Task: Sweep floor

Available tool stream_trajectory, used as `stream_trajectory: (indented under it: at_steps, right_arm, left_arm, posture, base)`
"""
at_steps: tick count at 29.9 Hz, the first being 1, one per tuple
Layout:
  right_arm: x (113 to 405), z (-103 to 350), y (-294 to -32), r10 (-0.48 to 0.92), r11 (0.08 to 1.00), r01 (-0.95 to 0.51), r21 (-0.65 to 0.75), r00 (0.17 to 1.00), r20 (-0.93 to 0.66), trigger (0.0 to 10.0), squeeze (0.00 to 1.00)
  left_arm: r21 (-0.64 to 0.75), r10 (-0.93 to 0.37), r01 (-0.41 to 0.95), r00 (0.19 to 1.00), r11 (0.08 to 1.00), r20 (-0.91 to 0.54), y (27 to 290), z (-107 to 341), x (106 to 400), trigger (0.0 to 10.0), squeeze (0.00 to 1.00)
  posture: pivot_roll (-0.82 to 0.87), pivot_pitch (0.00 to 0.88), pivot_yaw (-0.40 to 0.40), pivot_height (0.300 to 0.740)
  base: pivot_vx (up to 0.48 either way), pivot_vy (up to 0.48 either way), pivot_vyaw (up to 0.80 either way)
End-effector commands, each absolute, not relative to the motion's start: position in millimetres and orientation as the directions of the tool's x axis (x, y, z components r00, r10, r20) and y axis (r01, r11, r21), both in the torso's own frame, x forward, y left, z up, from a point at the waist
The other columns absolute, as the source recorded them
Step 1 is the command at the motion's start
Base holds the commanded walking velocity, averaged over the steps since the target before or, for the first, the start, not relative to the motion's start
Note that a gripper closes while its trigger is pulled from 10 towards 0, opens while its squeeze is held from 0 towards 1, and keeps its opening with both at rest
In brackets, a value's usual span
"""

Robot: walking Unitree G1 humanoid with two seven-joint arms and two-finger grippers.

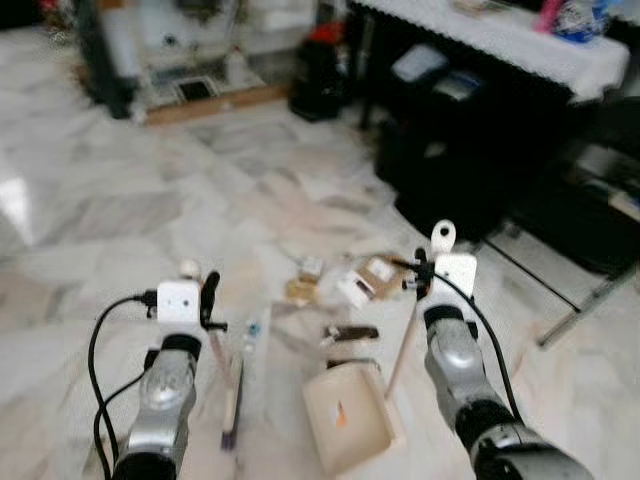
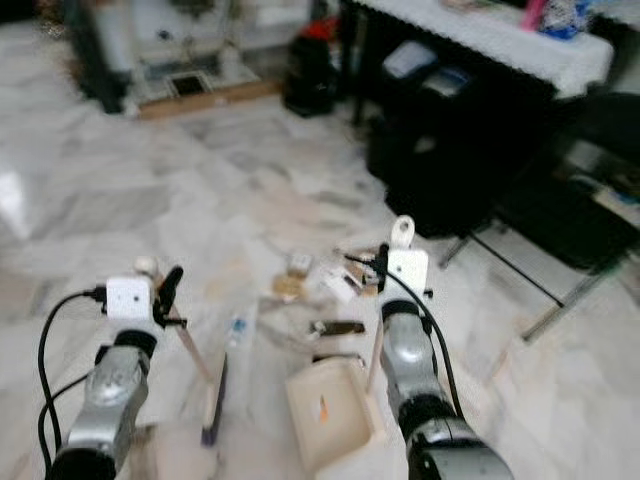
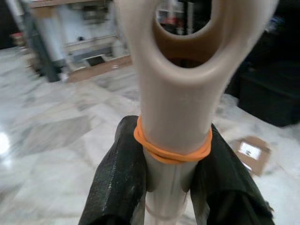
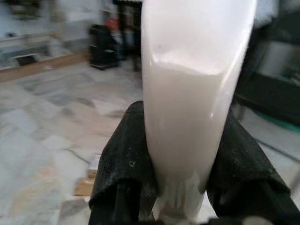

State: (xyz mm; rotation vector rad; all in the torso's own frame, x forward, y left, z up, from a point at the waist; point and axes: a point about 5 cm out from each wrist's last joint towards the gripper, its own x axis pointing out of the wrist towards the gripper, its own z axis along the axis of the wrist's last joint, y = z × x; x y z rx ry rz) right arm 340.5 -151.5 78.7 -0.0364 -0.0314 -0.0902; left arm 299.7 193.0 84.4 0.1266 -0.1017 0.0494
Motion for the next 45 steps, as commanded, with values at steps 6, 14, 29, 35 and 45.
stream_trajectory:
  at_steps: [6, 14, 29, 35, 45]
  right_arm:
    - [342.3, 86.0, -153.9, -0.092, 0.995, 0.096, -0.037, 0.993, 0.078, 10.0, 0.0]
    - [342.3, 86.2, -154.5, -0.09, 0.995, 0.093, -0.033, 0.993, 0.079, 10.0, 0.0]
    - [342.6, 86.3, -152.7, -0.082, 0.995, 0.086, -0.044, 0.994, 0.078, 10.0, 0.0]
    - [342.6, 86.4, -152.8, -0.083, 0.995, 0.087, -0.041, 0.993, 0.079, 10.0, 0.0]
    - [343.2, 87.1, -153.2, -0.084, 0.995, 0.088, -0.039, 0.993, 0.079, 10.0, 0.0]
  left_arm:
    - [0.122, 0.025, -0.042, 0.99, 0.992, 0.137, 188.7, 90.2, 301.7, 10.0, 0.0]
    - [0.127, 0.027, -0.045, 0.99, 0.991, 0.136, 188.4, 89.8, 301.6, 10.0, 0.0]
    - [0.127, 0.038, -0.055, 0.99, 0.99, 0.139, 189.9, 90.6, 302.1, 10.0, 0.0]
    - [0.122, 0.038, -0.055, 0.99, 0.991, 0.139, 190.0, 90.6, 302.2, 10.0, 0.0]
    - [0.104, 0.048, -0.063, 0.988, 0.993, 0.147, 192.6, 91.6, 302.0, 10.0, 0.0]
  posture:
    - [0.07, 0.025, -0.008, 0.74]
    - [0.07, 0.036, -0.011, 0.74]
    - [0.08, 0.048, -0.014, 0.74]
    - [0.08, 0.048, -0.014, 0.74]
    - [0.08, 0.055, -0.016, 0.74]
  base:
    - [0.0, 0.0, -0.39]
    - [0.0, -0.212, 0.0]
    - [0.0, -0.283, 0.0]
    - [0.0, -0.185, 0.0]
    - [0.0, 0.0, 0.0]
